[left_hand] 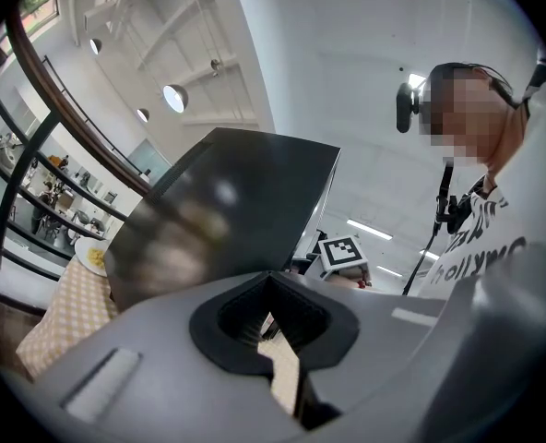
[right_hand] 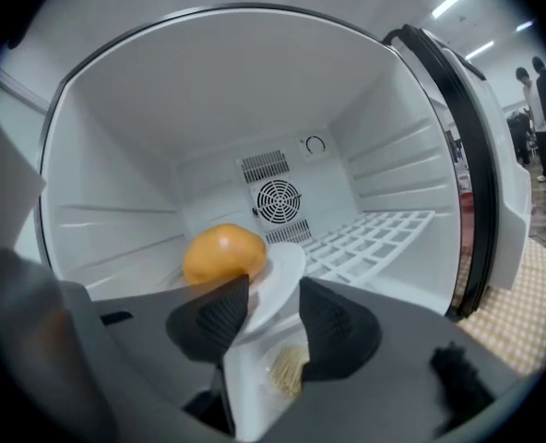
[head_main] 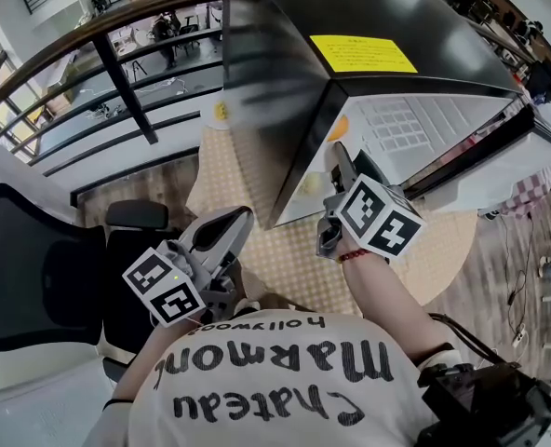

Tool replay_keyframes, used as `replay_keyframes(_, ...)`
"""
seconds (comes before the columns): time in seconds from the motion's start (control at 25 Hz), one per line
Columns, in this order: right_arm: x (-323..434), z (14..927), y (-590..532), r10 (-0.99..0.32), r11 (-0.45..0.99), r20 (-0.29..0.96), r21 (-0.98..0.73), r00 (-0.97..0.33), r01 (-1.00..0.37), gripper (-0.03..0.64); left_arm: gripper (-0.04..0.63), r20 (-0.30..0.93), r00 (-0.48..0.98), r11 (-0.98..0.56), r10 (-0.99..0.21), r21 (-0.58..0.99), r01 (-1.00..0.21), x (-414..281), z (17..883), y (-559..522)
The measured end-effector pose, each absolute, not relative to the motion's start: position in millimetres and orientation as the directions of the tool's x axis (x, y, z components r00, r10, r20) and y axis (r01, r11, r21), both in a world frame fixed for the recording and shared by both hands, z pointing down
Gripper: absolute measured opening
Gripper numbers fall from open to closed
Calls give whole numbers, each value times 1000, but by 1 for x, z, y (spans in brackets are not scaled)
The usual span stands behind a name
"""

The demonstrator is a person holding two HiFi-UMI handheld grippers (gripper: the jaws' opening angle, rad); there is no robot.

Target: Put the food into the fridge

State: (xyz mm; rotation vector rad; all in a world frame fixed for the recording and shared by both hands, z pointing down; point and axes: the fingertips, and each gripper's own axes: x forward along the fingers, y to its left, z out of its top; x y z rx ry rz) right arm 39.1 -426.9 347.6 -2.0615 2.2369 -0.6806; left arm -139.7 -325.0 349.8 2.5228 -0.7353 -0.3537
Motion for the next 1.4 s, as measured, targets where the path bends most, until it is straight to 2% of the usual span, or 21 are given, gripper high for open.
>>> replay_keyframes(0.48,38,348,-428,-955,9,293,-122,-44,-992,218,3,-116,827,-743,-549,522,-420,-139,350,-328)
replay_keyframes(0.84,35,343,-430,-962,19,273,-34,-28,-999,219,3,-132,831,-747,-541,529,-403,-143,348,-331)
replay_keyframes(1.08,37,343,-425,-965,6,262,-51,-19,-999,219,3,-145,841,-762,-521,522,-383,-145,345,-330)
replay_keyframes(1.36,42,320,-407,-984,12,176,-103,-30,-995,218,3,-168,866,-789,-470,520,-327,-145,336,-320)
replay_keyframes(1.4,42,317,-400,-986,19,162,-115,-38,-993,187,3,-167,873,-795,-458,517,-318,-145,336,-317)
